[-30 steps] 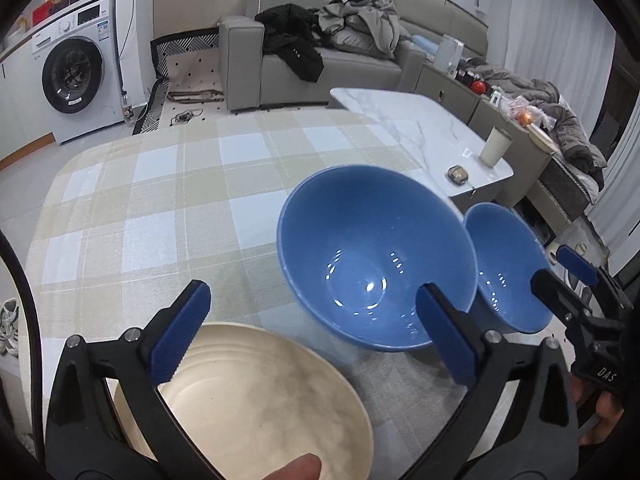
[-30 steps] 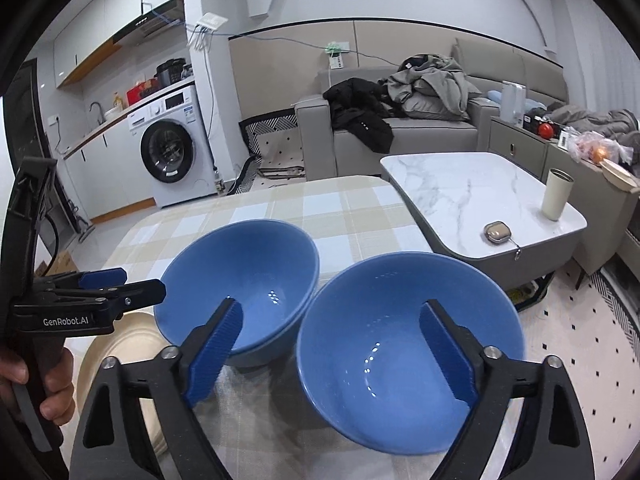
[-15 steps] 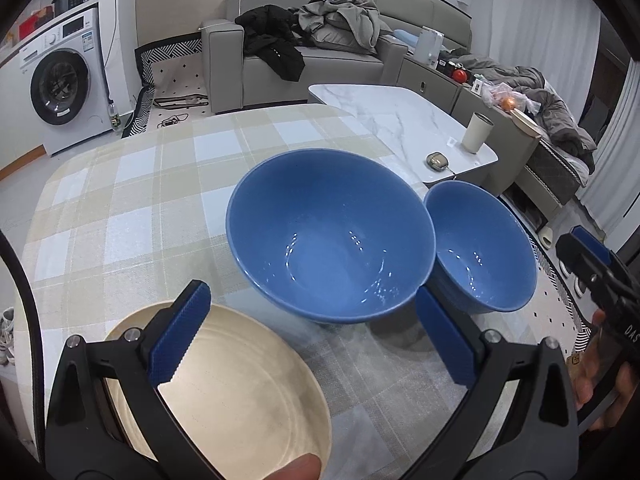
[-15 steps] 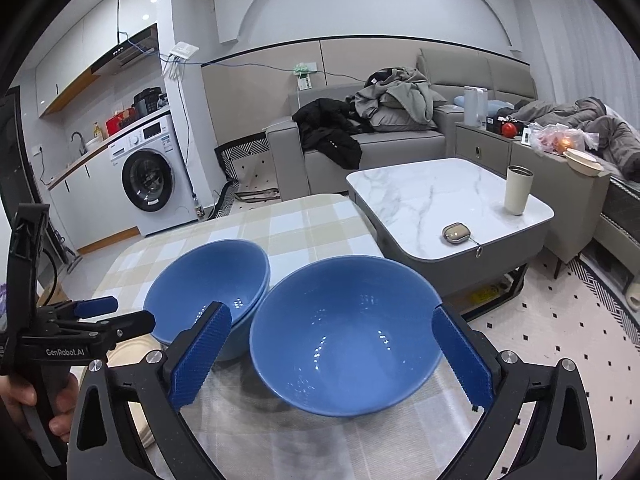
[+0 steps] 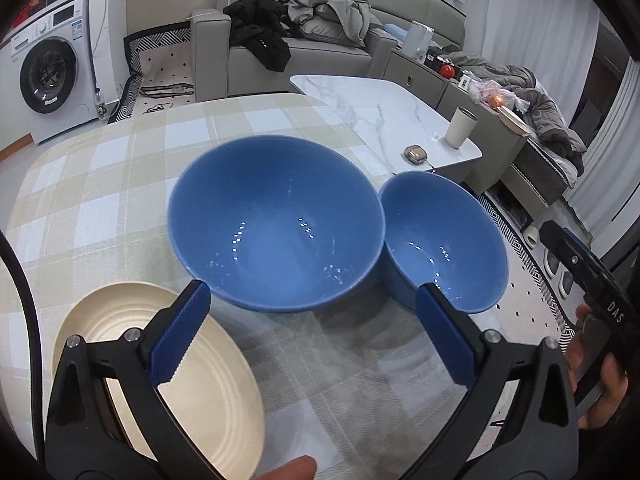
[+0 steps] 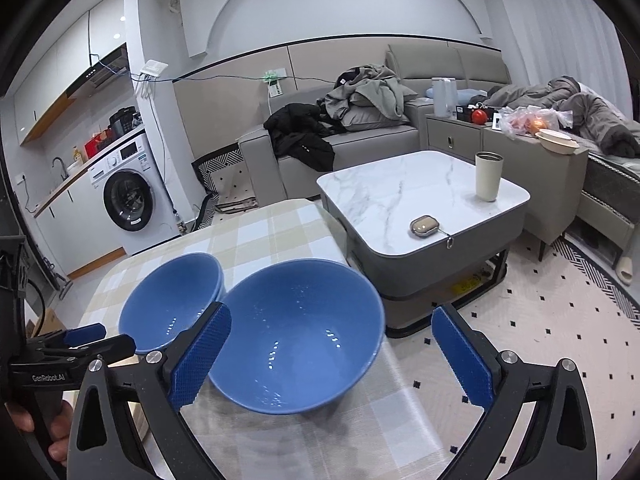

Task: Organize plates and bowls
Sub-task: 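Move both tools toward the rim of one blue bowl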

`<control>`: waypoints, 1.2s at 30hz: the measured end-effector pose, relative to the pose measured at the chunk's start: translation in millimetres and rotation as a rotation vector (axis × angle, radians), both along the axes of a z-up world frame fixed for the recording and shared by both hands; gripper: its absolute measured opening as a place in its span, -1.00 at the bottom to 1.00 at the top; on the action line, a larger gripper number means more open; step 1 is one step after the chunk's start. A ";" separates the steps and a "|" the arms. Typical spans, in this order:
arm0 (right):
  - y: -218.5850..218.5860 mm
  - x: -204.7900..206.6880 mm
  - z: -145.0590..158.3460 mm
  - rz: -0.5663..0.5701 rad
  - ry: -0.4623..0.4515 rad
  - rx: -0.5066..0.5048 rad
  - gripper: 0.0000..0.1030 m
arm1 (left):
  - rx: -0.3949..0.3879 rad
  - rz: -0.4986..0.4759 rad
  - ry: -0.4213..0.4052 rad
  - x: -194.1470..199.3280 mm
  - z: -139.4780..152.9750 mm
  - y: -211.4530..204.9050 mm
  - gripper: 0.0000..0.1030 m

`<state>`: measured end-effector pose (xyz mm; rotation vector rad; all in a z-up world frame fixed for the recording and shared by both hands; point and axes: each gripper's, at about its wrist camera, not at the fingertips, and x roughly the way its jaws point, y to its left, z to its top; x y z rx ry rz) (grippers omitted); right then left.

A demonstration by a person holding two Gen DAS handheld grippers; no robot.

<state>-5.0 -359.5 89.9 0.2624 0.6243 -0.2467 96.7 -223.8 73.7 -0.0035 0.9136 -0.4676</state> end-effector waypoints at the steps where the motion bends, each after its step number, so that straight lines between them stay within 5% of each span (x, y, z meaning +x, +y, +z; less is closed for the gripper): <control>1: -1.9 -0.2 -0.2 -0.003 0.000 0.001 0.99 | 0.005 -0.008 -0.003 -2.2 0.2 -4.0 0.98; 8: -16.8 -3.5 -5.7 -0.030 0.005 0.013 0.99 | -0.014 -0.098 -0.021 -20.7 3.0 -28.2 0.88; 12: -28.4 -4.6 -11.4 -0.056 0.013 0.030 0.99 | -0.027 -0.137 0.006 -25.6 -0.7 -42.2 0.52; 23: -30.2 3.2 -30.7 -0.001 0.025 0.061 0.97 | -0.028 -0.180 0.047 -27.1 -13.9 -73.9 0.11; 36: -37.6 16.8 -62.7 0.019 0.020 0.123 0.31 | 0.000 -0.141 0.057 -7.7 -29.7 -97.1 0.03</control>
